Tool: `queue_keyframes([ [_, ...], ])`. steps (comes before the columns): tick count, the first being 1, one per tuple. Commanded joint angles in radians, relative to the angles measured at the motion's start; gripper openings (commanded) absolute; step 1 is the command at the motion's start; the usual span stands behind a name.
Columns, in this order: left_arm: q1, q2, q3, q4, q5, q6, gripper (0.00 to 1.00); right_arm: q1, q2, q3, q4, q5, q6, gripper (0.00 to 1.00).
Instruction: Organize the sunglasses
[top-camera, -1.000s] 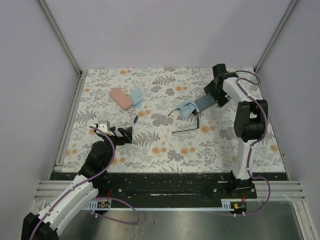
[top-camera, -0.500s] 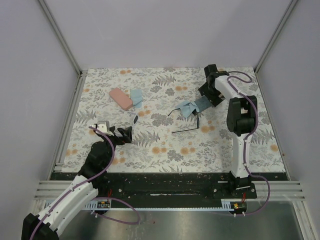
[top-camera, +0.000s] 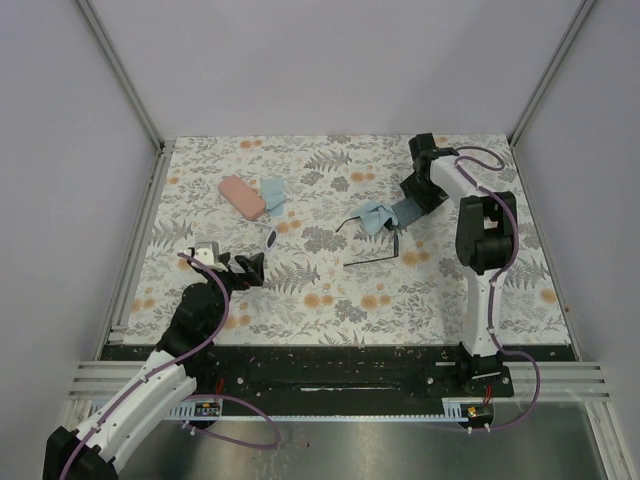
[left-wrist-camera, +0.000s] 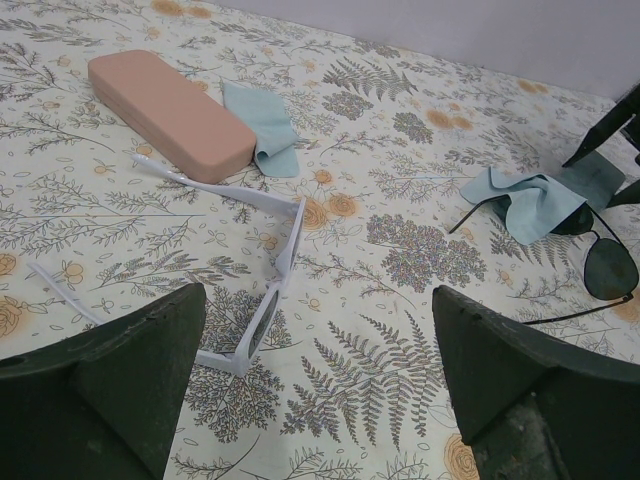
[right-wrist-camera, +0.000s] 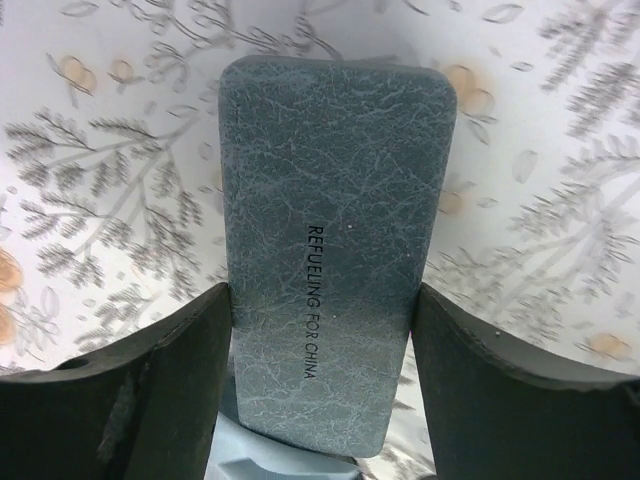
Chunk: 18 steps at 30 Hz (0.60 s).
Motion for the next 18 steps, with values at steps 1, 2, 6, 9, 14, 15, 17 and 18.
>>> queue_keyframes([
  [1, -0.001, -0.004, 0.001, 0.031, -0.012, 0.008, 0.99, 0.005, -0.221, -0.125, 0.094, 0.075, -0.019, 0.59],
  [2, -0.001, -0.004, 0.001, 0.031, -0.011, 0.008, 0.99, 0.013, -0.262, -0.154, 0.129, 0.081, -0.049, 0.58],
  [6, -0.001, -0.007, 0.001, 0.028, -0.002, 0.008, 0.99, 0.087, -0.395, -0.238, 0.236, 0.167, -0.208, 0.57],
  [9, -0.001, -0.004, -0.001, 0.032, -0.001, 0.010, 0.99, 0.138, -0.474, -0.280, 0.292, 0.171, -0.310, 0.57],
  [14, -0.002, 0.011, 0.012, 0.028, 0.007, 0.010, 0.99, 0.243, -0.608, -0.453, 0.535, -0.056, -0.434, 0.49],
  [15, -0.001, 0.010, 0.010, 0.025, 0.005, 0.010, 0.99, 0.264, -0.619, -0.477, 0.565, -0.148, -0.440, 0.48],
  [17, -0.001, 0.005, 0.010, 0.020, 0.004, 0.010, 0.99, 0.319, -0.611, -0.495, 0.597, -0.211, -0.433, 0.48],
  [18, -0.001, 0.002, 0.010, 0.020, 0.001, 0.008, 0.99, 0.350, -0.602, -0.493, 0.602, -0.228, -0.427, 0.49],
])
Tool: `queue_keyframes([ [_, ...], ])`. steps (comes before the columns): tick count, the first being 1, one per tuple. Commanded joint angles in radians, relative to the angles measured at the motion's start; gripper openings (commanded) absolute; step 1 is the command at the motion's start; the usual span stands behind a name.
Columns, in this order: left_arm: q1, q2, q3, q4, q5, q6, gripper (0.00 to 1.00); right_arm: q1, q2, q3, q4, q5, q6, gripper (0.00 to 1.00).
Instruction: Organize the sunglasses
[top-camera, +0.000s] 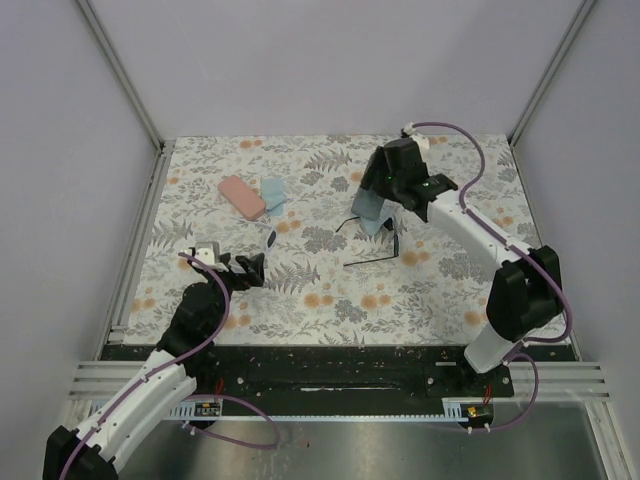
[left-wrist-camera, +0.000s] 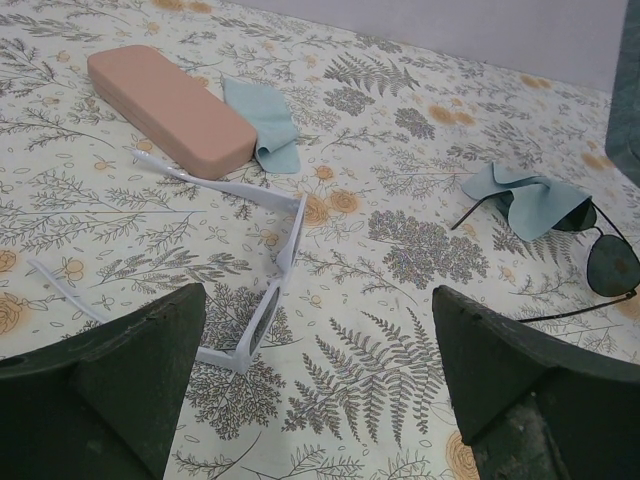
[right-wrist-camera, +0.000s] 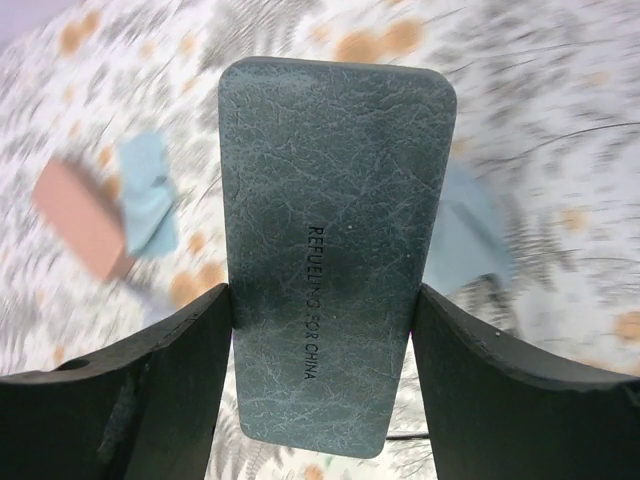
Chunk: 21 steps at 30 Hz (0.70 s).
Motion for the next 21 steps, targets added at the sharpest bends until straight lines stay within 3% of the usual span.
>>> queue_keyframes([
  [1, 0.000, -0.006, 0.008, 0.020, -0.002, 0.006, 0.99, 0.108, 0.015, -0.030, 0.158, -0.179, -0.045, 0.50],
  [9, 0.000, 0.000, 0.008, 0.022, -0.004, 0.005, 0.99, 0.299, 0.145, -0.043, 0.193, -0.158, 0.061, 0.51],
  [16, 0.000, 0.031, 0.023, 0.017, 0.001, 0.006, 0.99, 0.388, 0.236, -0.069, 0.193, -0.140, 0.191, 0.57],
  [18, 0.000, 0.036, 0.027, 0.014, -0.001, 0.005, 0.99, 0.396, 0.253, -0.073, 0.186, -0.137, 0.227, 0.65],
  [19, 0.000, 0.039, 0.028, 0.014, -0.002, 0.003, 0.99, 0.396, 0.256, -0.072, 0.177, -0.135, 0.248, 0.78],
  [21, 0.000, 0.051, 0.017, 0.038, 0.002, -0.003, 0.99, 0.396, 0.248, -0.078, 0.183, -0.137, 0.250, 0.88],
])
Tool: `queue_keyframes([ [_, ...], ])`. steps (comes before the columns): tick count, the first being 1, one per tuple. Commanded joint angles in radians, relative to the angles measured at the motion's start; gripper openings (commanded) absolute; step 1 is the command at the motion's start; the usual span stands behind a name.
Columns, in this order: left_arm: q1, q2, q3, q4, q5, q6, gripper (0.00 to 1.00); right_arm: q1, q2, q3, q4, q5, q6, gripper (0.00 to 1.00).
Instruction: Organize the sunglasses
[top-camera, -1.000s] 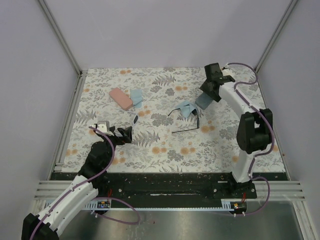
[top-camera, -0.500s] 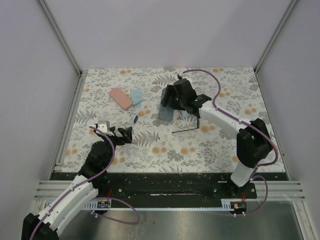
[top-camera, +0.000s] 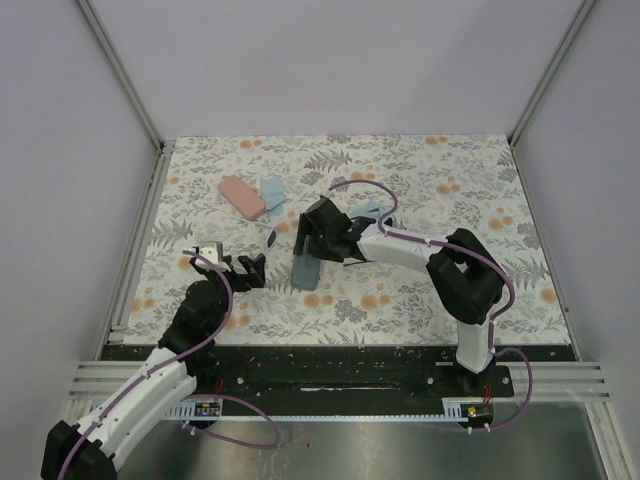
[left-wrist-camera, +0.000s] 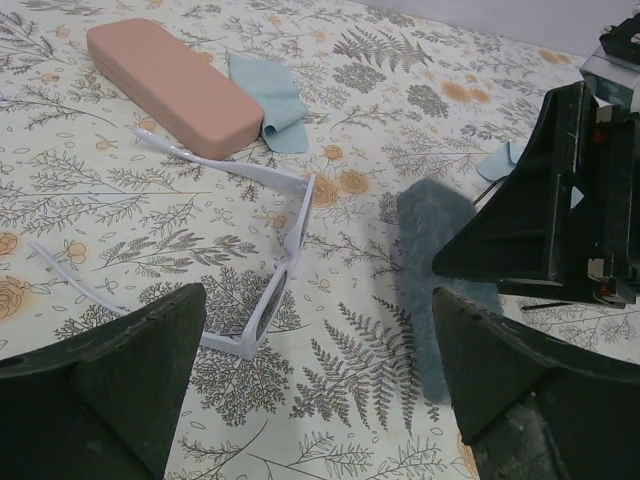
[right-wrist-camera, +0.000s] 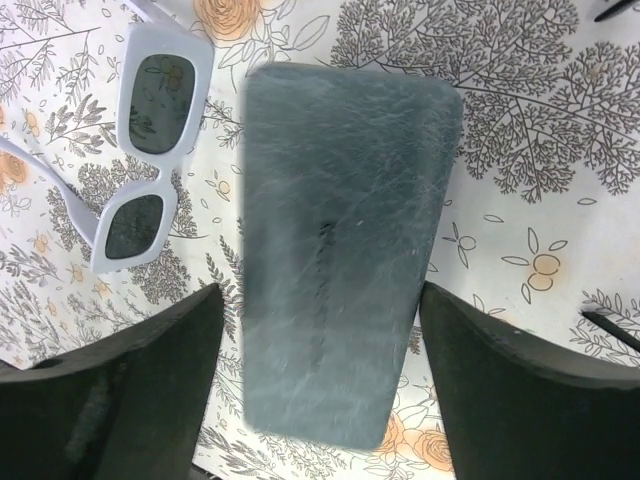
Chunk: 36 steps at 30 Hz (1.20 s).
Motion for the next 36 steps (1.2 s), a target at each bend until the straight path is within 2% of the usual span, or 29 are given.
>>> queue_keyframes([
  [1, 0.000, 0.031, 0.016, 0.070, 0.013, -0.004, 0.99, 0.002, -0.028, -0.001, 0.050, 0.015, 0.078, 0.95],
  [2, 0.000, 0.049, 0.020, 0.072, 0.023, -0.004, 0.99, 0.002, -0.041, -0.009, 0.050, 0.027, 0.082, 0.99],
  [8, 0.000, 0.209, 0.094, 0.063, 0.058, -0.007, 0.99, -0.013, -0.214, -0.104, 0.047, 0.178, -0.003, 0.99],
  [12, -0.002, 0.350, 0.184, 0.037, 0.087, -0.001, 0.99, -0.112, -0.417, -0.231, 0.050, 0.235, -0.058, 0.99],
  [15, -0.020, 0.471, 0.278, -0.051, 0.092, -0.005, 0.99, -0.198, -0.543, -0.343, 0.062, 0.244, -0.093, 0.98],
  [19, -0.075, 0.618, 0.431, -0.178, 0.061, -0.010, 0.99, -0.243, -0.679, -0.467, 0.076, 0.337, -0.154, 0.98],
  [21, -0.083, 0.686, 0.499, -0.242, 0.088, -0.008, 0.99, -0.257, -0.733, -0.516, 0.084, 0.379, -0.176, 0.99],
  [27, -0.103, 0.877, 0.675, -0.373, 0.197, -0.007, 0.99, -0.269, -0.805, -0.644, 0.118, 0.449, -0.185, 1.00],
  [36, -0.158, 1.062, 0.816, -0.448, 0.194, -0.001, 0.99, -0.278, -0.850, -0.774, 0.214, 0.448, -0.204, 0.99],
])
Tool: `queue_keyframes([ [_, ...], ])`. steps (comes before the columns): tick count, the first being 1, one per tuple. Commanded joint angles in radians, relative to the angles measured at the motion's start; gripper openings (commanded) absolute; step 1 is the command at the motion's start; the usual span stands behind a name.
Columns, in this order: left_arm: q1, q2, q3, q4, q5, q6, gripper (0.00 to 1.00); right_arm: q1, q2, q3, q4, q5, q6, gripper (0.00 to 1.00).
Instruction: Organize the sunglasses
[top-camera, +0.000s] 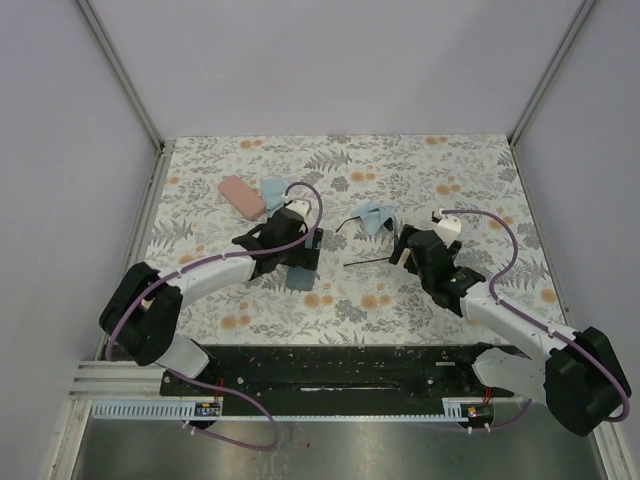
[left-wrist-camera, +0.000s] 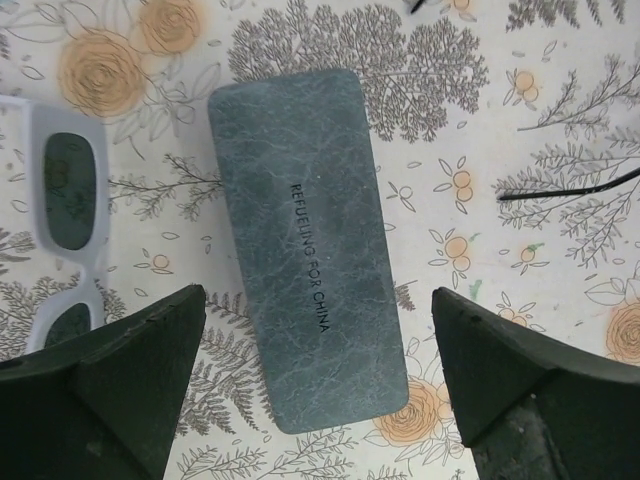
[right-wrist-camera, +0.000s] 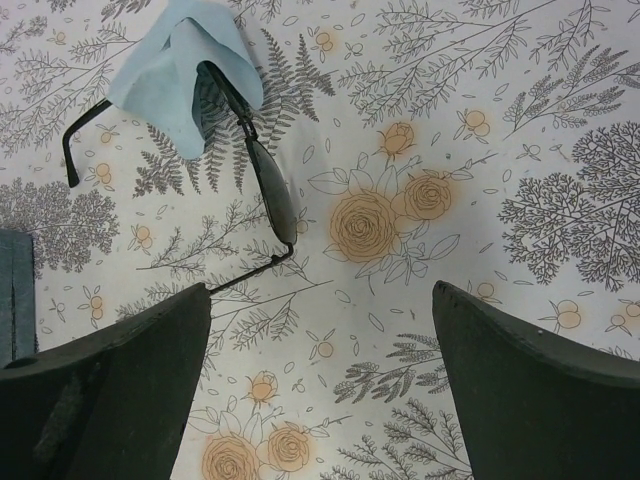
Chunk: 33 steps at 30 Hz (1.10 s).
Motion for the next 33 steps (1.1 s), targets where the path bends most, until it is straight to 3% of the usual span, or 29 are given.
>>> queue_keyframes([
  [1, -0.022, 0.059, 0.092, -0.052, 0.019, 0.005, 0.99, -0.012, -0.032, -0.029, 0.112, 0.033, -0.019, 0.99],
  [6, -0.047, 0.133, 0.160, -0.109, -0.062, -0.002, 0.99, -0.017, -0.031, -0.045, 0.130, 0.007, -0.006, 0.99],
  [23, -0.045, 0.254, 0.213, -0.148, -0.078, -0.034, 0.97, -0.046, -0.066, -0.073, 0.139, -0.022, -0.005, 0.98],
  [26, -0.042, 0.268, 0.223, -0.146, -0.058, -0.038, 0.86, -0.049, -0.058, -0.073, 0.139, -0.027, -0.005, 0.98],
  [29, -0.036, 0.271, 0.229, -0.146, -0.047, -0.045, 0.66, -0.054, -0.057, -0.073, 0.139, -0.029, -0.005, 0.98],
  [33, -0.033, 0.251, 0.229, -0.145, -0.042, -0.045, 0.63, -0.057, -0.052, -0.073, 0.139, -0.033, -0.006, 0.98],
])
